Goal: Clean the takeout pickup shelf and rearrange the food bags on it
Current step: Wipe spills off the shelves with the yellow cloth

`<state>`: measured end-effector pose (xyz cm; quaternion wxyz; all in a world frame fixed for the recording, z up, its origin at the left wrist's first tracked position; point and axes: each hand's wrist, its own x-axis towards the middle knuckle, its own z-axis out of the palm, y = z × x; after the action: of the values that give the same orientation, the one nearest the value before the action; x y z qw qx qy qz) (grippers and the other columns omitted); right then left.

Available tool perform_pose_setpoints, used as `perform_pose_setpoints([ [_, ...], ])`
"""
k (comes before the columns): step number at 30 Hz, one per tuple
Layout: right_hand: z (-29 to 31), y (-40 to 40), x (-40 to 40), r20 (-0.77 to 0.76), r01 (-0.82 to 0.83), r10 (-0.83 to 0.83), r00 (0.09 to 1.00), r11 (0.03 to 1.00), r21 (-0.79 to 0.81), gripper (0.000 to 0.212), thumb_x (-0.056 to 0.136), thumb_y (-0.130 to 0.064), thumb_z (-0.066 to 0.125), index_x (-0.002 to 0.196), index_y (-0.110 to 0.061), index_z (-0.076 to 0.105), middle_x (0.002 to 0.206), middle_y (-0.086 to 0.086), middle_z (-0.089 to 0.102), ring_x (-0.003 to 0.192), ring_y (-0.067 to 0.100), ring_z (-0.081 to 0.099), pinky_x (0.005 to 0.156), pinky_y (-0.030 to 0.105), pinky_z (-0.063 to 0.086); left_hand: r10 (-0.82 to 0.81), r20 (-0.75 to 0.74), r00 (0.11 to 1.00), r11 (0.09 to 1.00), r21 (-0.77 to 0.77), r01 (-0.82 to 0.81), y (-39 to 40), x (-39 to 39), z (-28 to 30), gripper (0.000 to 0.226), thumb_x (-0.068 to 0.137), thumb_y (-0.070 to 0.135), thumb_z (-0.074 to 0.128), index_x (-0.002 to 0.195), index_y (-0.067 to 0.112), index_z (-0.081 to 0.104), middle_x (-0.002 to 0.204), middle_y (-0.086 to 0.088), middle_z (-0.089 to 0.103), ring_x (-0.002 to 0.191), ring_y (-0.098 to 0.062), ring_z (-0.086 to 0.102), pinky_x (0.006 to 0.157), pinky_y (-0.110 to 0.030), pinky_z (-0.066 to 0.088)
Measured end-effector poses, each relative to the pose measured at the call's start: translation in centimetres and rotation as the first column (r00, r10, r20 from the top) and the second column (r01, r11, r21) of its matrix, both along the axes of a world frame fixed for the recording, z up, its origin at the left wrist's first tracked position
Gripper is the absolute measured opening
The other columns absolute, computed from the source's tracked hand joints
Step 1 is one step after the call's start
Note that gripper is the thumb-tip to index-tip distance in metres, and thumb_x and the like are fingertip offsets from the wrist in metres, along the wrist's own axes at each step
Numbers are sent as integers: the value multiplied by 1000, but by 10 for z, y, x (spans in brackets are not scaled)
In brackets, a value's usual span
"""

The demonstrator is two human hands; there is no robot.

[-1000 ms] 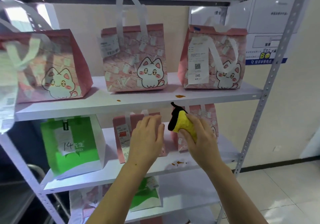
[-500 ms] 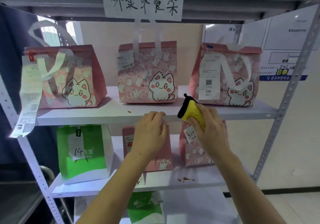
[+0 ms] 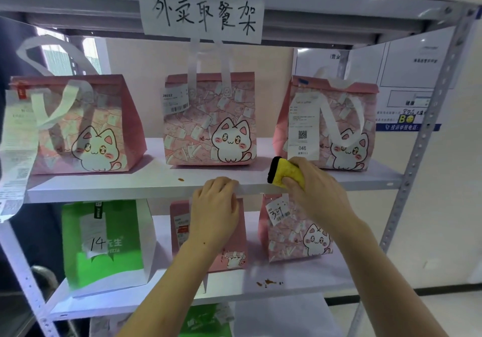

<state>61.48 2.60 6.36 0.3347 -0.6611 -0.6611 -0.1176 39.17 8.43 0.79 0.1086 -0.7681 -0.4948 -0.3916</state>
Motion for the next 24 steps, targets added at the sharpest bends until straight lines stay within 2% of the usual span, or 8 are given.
perform_pose_setpoints([
  [5,10,0,-7,85,128,-131,988,991,34,37,104,-40,46,140,-38,36,113,-7,59,93,25,63,73,39,44,15,-18,1000,1000,-8,-15,0,3,2,31,89,20,57,118,20,68,116,4,64,107,-22,58,85,-39,47],
  [8,12,16,-16,123,238,-237,964,971,4,28,105,-35,41,132,-32,38,104,-3,56,76,27,61,63,38,42,29,-25,999,1000,1,-29,1,4,2,29,88,19,58,116,19,67,111,3,63,103,-24,57,81,-39,46],
  [10,8,24,-22,172,277,-266,948,960,-37,28,105,-33,41,132,-30,44,106,-2,56,75,27,63,61,36,42,30,-28,999,1000,5,-29,1,4,1,30,88,20,57,116,19,67,110,2,63,102,-23,57,80,-39,46],
  [15,1,27,-27,194,298,-276,941,950,-94,29,103,-40,43,125,-26,56,118,-4,58,89,27,65,65,35,38,21,-35,999,1000,-7,-21,-1,1,1,30,88,19,55,117,19,66,113,2,62,103,-24,56,80,-40,46],
  [20,-3,25,-21,234,252,-202,951,945,-208,44,101,-52,39,141,-35,46,142,-8,49,109,32,65,76,40,42,17,-36,999,1000,-20,-18,-1,1,1,32,87,17,56,118,19,65,114,2,62,104,-24,55,79,-39,44],
  [24,-2,25,-23,214,241,-195,957,946,-216,42,102,-50,35,140,-38,46,139,-6,53,109,34,64,78,42,43,7,-27,1000,1000,-18,-7,-3,1,0,35,86,16,52,119,18,65,116,2,62,105,-24,56,77,-39,44],
])
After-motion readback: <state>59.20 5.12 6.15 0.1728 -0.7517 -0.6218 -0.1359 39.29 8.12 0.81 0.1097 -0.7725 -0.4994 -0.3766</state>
